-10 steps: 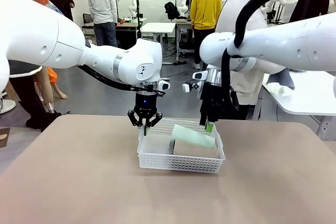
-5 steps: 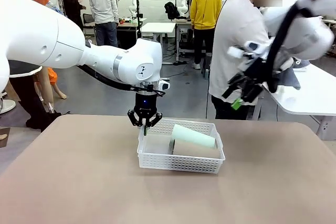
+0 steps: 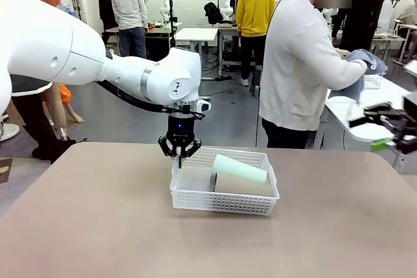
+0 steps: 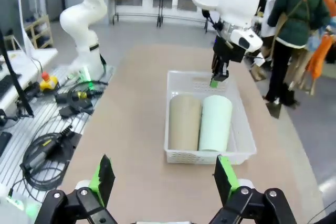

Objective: Clean and organize the cups into the basket.
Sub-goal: Pick up the Reusable plastic cup from the right side of the table and stack it inside the Organizing basket in the center of the table.

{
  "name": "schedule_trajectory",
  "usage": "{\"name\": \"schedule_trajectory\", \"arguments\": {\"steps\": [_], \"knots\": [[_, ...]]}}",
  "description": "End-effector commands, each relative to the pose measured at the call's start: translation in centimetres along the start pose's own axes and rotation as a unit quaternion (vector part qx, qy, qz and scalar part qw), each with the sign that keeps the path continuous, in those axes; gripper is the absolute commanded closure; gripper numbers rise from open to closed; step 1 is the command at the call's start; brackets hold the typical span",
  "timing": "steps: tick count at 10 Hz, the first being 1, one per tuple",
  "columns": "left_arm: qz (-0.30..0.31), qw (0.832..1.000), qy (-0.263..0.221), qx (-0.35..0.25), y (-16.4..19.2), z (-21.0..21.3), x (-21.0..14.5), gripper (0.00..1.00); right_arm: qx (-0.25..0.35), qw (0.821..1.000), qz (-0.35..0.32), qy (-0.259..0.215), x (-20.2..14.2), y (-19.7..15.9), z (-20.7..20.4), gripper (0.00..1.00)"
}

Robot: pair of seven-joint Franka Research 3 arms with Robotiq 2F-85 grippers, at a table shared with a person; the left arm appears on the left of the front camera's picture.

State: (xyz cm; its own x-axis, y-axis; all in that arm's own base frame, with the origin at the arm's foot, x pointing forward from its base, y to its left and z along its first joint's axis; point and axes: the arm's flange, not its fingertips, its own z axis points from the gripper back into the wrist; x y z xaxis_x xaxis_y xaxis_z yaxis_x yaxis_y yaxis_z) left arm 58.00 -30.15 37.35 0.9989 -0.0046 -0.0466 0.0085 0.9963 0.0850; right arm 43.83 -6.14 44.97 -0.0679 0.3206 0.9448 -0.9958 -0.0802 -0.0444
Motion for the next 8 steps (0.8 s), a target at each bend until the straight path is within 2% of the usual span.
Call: {"name": "schedule_trajectory", "arguments": {"steps": [1, 2, 5, 7, 8], "knots": [[0.000, 1.000, -0.001, 0.000, 0.1, 0.1, -0.1, 0.97, -0.028, 0.998, -0.022, -0.047, -2.8, 2.0, 2.2, 0.00], [0.000, 1.000, -0.001, 0.000, 0.1, 0.1, -0.1, 0.97, -0.049, 0.996, -0.052, -0.057, -5.1, 3.0, 3.7, 0.00], [0.000, 1.000, -0.001, 0.000, 0.1, 0.1, -0.1, 0.97, -0.067, 0.991, -0.076, -0.082, -11.0, 5.7, 6.7, 0.00], [0.000, 1.000, -0.001, 0.000, 0.1, 0.1, -0.1, 0.97, -0.081, 0.988, -0.095, -0.090, -12.4, 6.9, 7.5, 0.00], [0.000, 1.000, -0.001, 0.000, 0.1, 0.1, -0.1, 0.97, -0.074, 0.990, -0.095, -0.074, -11.7, 6.0, 7.0, 0.00]]}}
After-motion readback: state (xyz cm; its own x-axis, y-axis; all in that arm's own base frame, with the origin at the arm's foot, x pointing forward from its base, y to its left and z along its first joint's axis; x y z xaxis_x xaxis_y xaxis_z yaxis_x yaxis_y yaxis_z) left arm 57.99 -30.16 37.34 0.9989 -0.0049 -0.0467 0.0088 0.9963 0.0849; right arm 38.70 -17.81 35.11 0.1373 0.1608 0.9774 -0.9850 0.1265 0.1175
